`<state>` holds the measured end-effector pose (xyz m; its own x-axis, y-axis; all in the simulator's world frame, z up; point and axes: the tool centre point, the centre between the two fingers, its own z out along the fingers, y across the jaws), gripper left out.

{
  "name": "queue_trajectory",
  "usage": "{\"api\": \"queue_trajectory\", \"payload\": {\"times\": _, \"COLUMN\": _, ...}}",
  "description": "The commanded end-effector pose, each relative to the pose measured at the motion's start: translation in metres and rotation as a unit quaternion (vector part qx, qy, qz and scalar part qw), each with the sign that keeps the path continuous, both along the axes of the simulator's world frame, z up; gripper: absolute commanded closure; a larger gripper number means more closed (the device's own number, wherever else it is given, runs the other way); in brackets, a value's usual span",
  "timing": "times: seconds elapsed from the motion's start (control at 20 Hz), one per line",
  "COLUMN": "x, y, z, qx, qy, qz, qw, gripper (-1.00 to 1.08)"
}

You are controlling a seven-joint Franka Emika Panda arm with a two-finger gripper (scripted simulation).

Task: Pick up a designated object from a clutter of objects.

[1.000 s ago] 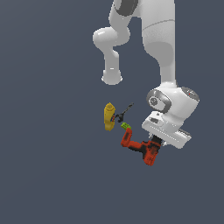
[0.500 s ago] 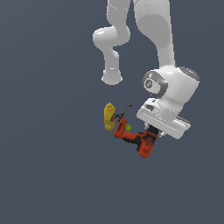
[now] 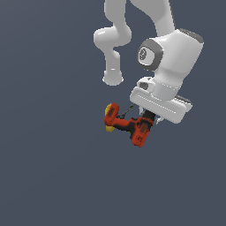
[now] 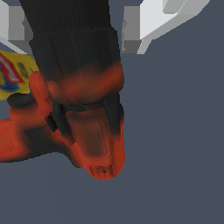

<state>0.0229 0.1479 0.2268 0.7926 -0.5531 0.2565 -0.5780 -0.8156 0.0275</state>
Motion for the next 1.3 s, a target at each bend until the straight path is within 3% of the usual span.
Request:
{"api": "queue_trajectory", "payload": {"times": 0.0, "x": -0.003, "y": -0.013, "z": 0.031, "qx": 0.002, "qy": -0.003, "qz": 0.001, "qw": 1.0000, "gripper": 1.08}}
{"api": "queue_trajectory", "payload": {"times": 0.7, "x": -0.022, "y": -0.076, "z": 0.166, "qx": 0.003, "qy": -0.003, "qz": 0.000, "qw": 1.0000, "gripper": 1.08}}
{"api": "queue_trajectory", "payload": {"times": 1.25, "x": -0.025, "y": -0.093, "z": 0.202, "qx": 0.001, "qy": -0.004, "qz": 0.000, "qw": 1.0000, "gripper": 1.08}}
